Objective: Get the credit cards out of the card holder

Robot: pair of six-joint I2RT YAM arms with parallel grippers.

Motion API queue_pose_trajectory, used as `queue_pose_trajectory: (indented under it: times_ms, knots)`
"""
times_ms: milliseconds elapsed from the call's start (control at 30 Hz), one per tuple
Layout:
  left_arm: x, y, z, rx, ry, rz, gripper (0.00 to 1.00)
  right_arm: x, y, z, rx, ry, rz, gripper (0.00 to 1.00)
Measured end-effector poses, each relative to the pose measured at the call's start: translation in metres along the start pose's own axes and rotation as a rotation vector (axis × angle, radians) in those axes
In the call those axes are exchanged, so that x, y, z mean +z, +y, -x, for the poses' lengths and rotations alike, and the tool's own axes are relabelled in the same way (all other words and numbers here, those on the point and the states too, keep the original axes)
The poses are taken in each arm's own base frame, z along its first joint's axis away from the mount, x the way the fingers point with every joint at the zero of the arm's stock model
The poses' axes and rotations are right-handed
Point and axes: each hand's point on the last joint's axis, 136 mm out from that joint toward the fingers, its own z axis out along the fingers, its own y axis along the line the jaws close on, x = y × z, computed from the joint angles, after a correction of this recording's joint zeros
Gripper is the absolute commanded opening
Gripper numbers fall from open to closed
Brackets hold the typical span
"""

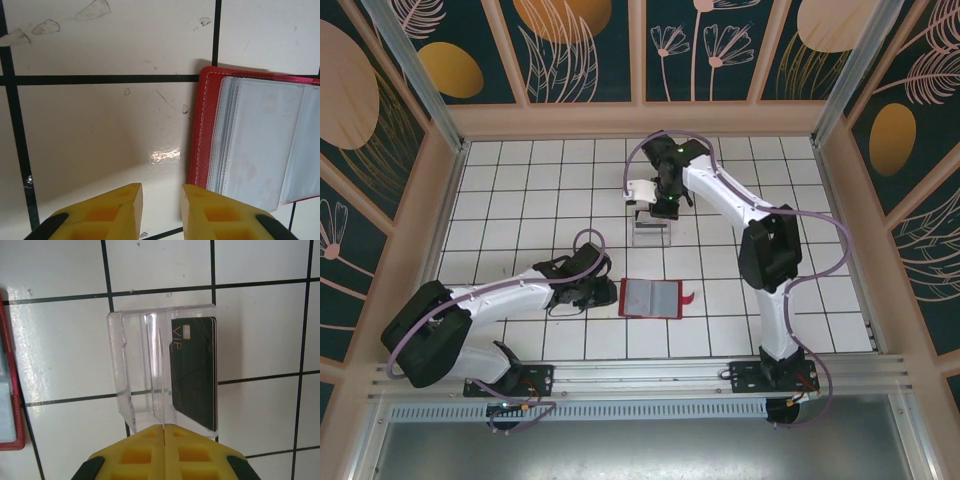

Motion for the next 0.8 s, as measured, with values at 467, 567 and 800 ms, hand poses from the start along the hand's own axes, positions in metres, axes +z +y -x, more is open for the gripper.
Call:
queue_pose_trajectory:
  times_ms: [467, 567, 800]
  knots:
    - [-0.001, 0.000, 0.000, 0.001, -0.002, -0.001, 0.28, 0.028, 0.009, 0.001, -0.037, 0.036, 0.057, 0.00]
    - [-0.001, 0.001, 0.001, 0.001, -0.007, 0.003, 0.28, 0.034, 0.015, -0.003, -0.043, 0.047, 0.074, 0.00]
    - [-0.002, 0.001, 0.002, 0.001, -0.012, 0.003, 0.28, 0.042, 0.023, -0.006, -0.050, 0.060, 0.097, 0.00]
